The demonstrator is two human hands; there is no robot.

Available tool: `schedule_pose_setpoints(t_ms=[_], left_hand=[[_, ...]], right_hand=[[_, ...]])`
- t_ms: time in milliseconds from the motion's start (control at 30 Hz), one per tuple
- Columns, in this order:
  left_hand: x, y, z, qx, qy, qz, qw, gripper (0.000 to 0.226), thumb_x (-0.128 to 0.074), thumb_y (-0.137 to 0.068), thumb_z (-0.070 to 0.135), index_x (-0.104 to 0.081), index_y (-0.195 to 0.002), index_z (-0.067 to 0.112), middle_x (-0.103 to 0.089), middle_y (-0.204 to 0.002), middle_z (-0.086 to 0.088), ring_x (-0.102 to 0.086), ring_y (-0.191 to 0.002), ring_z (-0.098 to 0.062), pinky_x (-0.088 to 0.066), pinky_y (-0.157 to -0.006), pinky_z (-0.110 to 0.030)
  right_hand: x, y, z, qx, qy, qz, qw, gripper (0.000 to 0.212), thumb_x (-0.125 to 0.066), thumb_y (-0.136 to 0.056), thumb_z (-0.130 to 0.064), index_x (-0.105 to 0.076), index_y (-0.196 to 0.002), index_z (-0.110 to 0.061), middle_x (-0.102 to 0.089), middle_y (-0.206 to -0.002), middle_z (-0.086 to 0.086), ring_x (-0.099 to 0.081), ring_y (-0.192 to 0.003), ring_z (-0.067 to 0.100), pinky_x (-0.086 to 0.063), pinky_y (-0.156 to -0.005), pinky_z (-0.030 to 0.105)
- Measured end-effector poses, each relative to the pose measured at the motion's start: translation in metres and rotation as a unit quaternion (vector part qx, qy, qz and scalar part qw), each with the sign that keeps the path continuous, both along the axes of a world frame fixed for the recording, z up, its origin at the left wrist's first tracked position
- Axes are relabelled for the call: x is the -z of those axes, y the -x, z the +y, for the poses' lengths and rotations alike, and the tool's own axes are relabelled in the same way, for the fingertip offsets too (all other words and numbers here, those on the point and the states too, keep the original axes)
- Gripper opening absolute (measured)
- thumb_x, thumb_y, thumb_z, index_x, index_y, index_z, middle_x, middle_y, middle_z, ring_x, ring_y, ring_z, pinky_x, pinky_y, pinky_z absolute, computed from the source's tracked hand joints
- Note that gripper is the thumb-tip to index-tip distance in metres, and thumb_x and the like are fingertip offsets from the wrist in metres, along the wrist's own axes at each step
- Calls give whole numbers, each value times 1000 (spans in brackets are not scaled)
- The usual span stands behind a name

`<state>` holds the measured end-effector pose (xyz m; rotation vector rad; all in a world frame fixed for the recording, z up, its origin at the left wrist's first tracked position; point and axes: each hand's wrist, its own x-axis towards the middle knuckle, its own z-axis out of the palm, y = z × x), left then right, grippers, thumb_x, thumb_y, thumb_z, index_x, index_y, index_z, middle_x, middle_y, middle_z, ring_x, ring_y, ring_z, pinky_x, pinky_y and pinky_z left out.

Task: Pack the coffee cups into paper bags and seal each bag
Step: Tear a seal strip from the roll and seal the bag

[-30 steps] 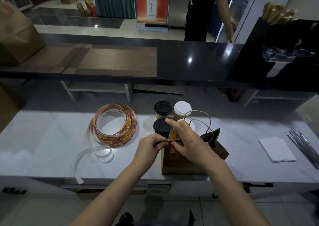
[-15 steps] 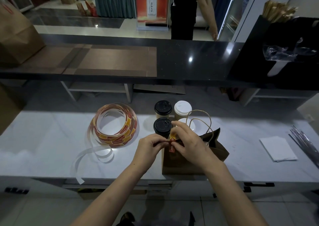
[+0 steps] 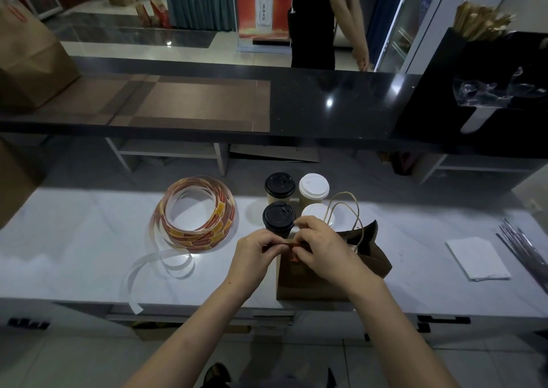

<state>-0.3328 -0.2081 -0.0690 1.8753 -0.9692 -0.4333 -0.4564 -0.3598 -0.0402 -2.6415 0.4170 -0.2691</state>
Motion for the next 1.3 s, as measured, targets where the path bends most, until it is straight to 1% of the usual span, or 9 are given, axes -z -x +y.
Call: schedule_pose_setpoints(t_ms=[67, 133, 400, 600, 800, 933, 1067, 1200, 1300], left_hand=[[1, 2, 0, -3, 0, -4, 1000, 12, -77, -93, 18, -81, -101, 24, -71, -92, 16, -66, -94, -2, -56, -83, -19], [1, 2, -1, -6, 1, -2, 1000, 11, -77, -92, 18, -80, -101, 25, -71, -92, 17, -66, -94, -2, -56, -83, -20], [2, 4, -1, -17, -5, 11, 1000, 11, -76, -93, 19, -81, -101, 25, -72, -93, 16, -66, -93, -2, -59, -86, -27], [2, 10, 1, -30, 2, 26, 999, 12, -74, -94, 20, -79, -103, 27, -72, -96, 15, -67, -96, -3, -59, -89, -28], [-11, -1, 8, -77, 34, 76, 994, 14, -60, -104, 24, -74, -106, 29, -73, -96, 14, -67, -95, -3, -59, -86, -29], [-16, -28, 12, -123, 61, 96, 986, 20, -53, -108, 23, -66, -122, 27, -72, -102, 9, -68, -97, -2, -60, -90, -36], [-11, -66, 30, -164, 61, 104, 979, 19, -54, -107, 27, -62, -123, 31, -70, -108, 12, -68, -100, -1, -59, -92, -39], [-7, -99, 51, -192, 42, 77, 977, 18, -54, -106, 25, -64, -120, 30, -68, -109, 17, -66, -101, -1, -58, -86, -31], [-3, -122, 70, -214, 22, 70, 974, 21, -54, -106, 21, -64, -122, 29, -69, -110, 10, -65, -101, -8, -52, -82, -25]], right_hand=[[-3, -2, -1, 4, 4, 32, 999, 18, -75, -94, -21, -76, -104, -7, -57, -138, 5, -53, -131, 20, -40, -108, 26], [-8, -4, -2, 4, 4, 59, 998, 23, -73, -96, -26, -75, -112, -10, -55, -139, 1, -50, -131, 16, -38, -107, 23], [-13, -5, -2, -4, -10, 99, 995, 27, -76, -91, -32, -72, -113, -17, -57, -125, -4, -56, -113, 14, -52, -99, 32], [-14, -1, 0, -19, 6, 74, 997, 26, -72, -91, -32, -70, -112, -17, -60, -117, -4, -55, -109, 13, -54, -94, 33], [-18, 6, 3, -13, -55, -7, 998, 25, -70, -97, -27, -66, -121, -22, -61, -119, -11, -55, -111, 4, -48, -97, 21], [-26, -9, 8, 25, -81, -54, 995, 27, -66, -100, -20, -64, -127, -22, -62, -121, -13, -55, -111, 0, -40, -93, 6], [-34, -38, 26, 30, -106, -85, 990, 23, -65, -100, -18, -65, -123, -22, -61, -114, -12, -56, -104, -3, -43, -89, 8], [-32, -72, 40, 24, -99, -80, 992, 24, -64, -101, -21, -64, -126, -23, -59, -114, -14, -57, -101, -1, -46, -86, 11], [-25, -100, 51, 21, -92, -76, 993, 22, -64, -102, -21, -66, -124, -21, -56, -110, -16, -55, -96, -4, -42, -81, 7]])
